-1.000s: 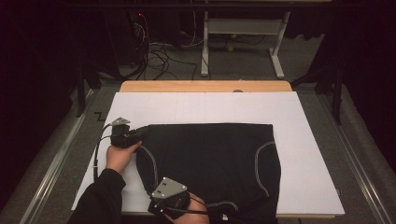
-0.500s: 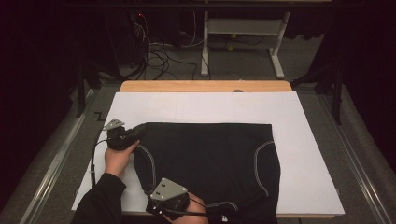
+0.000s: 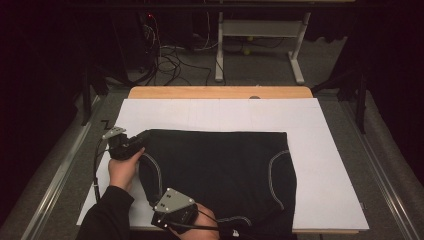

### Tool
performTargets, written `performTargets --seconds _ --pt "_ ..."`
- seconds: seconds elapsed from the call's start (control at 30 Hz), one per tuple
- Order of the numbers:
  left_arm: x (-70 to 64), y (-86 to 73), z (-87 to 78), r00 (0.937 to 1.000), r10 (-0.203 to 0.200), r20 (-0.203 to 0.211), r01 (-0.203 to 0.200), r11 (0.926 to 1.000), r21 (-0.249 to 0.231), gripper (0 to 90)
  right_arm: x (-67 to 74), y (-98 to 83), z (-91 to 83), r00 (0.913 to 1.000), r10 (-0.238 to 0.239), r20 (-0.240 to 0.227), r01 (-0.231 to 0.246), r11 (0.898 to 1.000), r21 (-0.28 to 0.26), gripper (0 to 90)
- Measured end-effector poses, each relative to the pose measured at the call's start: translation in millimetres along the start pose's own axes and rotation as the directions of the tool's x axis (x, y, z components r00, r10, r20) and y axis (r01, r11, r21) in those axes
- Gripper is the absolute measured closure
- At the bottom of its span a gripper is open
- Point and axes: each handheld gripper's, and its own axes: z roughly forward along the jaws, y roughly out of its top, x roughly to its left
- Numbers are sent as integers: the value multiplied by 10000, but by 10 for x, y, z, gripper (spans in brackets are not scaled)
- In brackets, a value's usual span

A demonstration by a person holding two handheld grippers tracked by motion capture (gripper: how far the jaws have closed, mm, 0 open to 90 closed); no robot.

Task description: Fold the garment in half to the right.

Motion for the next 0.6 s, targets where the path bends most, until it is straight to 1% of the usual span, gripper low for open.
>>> performTargets --seconds 0.1,0.17,0.27,0.3,0.4,0.53,0.6 --pt "66 5 -48 9997 -209 130 212 9995 -252 739 19 45 10 9999 5 -125 -7 9999 -159 756" --pt "111 3 -68 9991 -395 140 399 9988 -274 740 37 79 17 9998 -40 -181 34 9995 -326 756" --pt "145 21 -118 9984 -555 144 561 9974 -462 740 45 119 60 9994 -98 -329 86 9992 -383 757" --pt "152 31 -141 9985 -541 120 546 9971 -528 741 49 127 70 9993 -69 -376 55 9993 -360 757" --pt "179 60 -225 9986 -517 63 520 9958 -756 740 85 169 105 9989 -36 -473 11 9986 -534 756" --pt "215 90 -325 9990 -449 -83 440 9955 -845 740 121 217 126 9985 -123 -531 84 9974 -721 756" --pt "230 99 -358 9992 -400 -41 394 9952 -893 740 142 236 136 9983 -150 -572 105 9969 -776 756"
